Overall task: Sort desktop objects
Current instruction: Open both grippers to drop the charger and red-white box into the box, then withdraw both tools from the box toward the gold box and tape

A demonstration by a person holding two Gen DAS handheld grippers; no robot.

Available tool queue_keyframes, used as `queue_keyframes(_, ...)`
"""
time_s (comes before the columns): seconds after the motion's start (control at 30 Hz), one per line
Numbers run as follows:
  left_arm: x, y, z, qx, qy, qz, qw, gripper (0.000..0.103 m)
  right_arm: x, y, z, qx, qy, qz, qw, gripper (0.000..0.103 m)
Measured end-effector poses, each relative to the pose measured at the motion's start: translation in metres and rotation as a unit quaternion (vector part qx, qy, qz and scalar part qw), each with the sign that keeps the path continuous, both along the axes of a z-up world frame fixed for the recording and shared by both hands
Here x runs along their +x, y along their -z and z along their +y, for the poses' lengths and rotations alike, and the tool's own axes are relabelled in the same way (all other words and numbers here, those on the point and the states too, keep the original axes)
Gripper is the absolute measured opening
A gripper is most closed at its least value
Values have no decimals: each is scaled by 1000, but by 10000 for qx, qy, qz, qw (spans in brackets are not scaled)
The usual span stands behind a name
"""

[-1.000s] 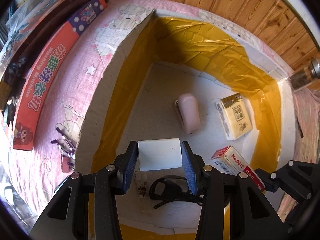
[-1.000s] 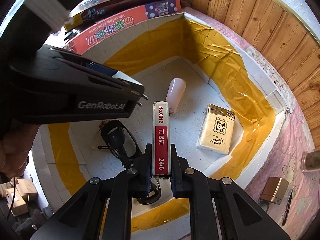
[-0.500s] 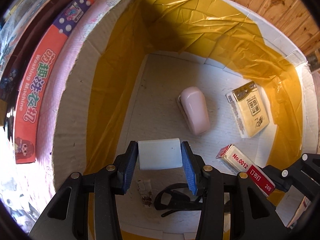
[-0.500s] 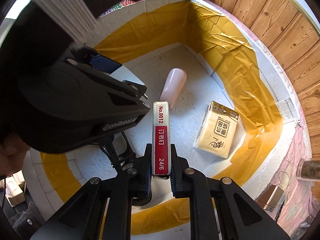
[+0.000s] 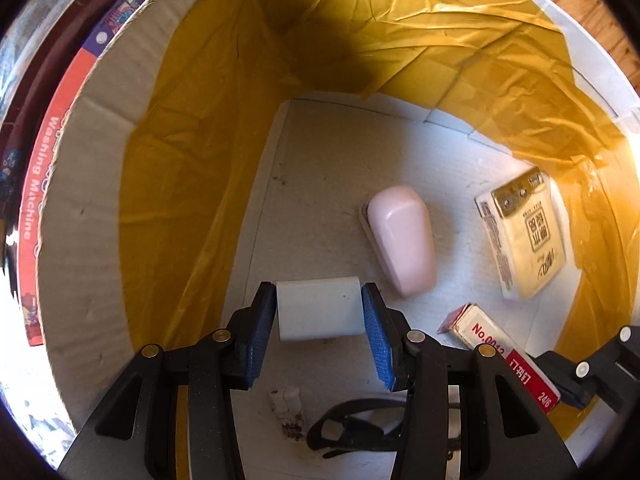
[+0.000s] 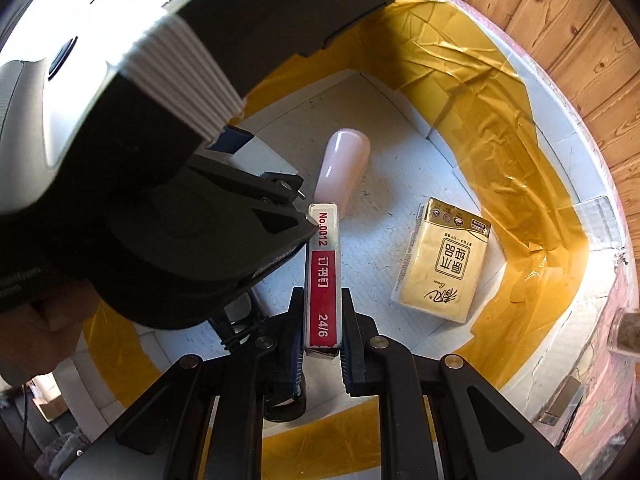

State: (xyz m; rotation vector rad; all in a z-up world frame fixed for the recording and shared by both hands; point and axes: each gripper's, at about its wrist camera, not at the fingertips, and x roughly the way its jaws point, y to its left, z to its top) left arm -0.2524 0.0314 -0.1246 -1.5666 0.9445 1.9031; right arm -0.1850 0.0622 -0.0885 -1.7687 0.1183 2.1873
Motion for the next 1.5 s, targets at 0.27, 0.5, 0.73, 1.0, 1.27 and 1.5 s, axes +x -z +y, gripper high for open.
queue_keyframes(0.27, -6, 0, 7, -13, -79, -81, 9999, 47, -4, 1, 11, -346, 472, -39, 9983, 16)
queue_keyframes(0.5, -2, -15, 1, 167, -151, -133, 9997, 47, -1, -1, 7, -310, 662, -96, 9973, 27)
queue_keyframes(0.73, 13, -48, -15, 291, -92, -1, 9995, 49, 14, -26, -14, -288, 796, 106, 9964, 35)
queue_keyframes(1.0, 55, -105, -50, 546, 118, 372, 9977, 49, 48, -62, -52, -226, 801, 381, 9958, 37)
queue_keyframes(1.27, 104, -151, -69, 915, 661, 777, 9906, 49, 112, -85, -94, -72, 683, 836, 9941, 38)
queue_keyframes(1.5, 145, -177, -85, 1269, 943, 1050, 9818, 49, 128, -106, -122, 202, 585, 1522, 9864, 38)
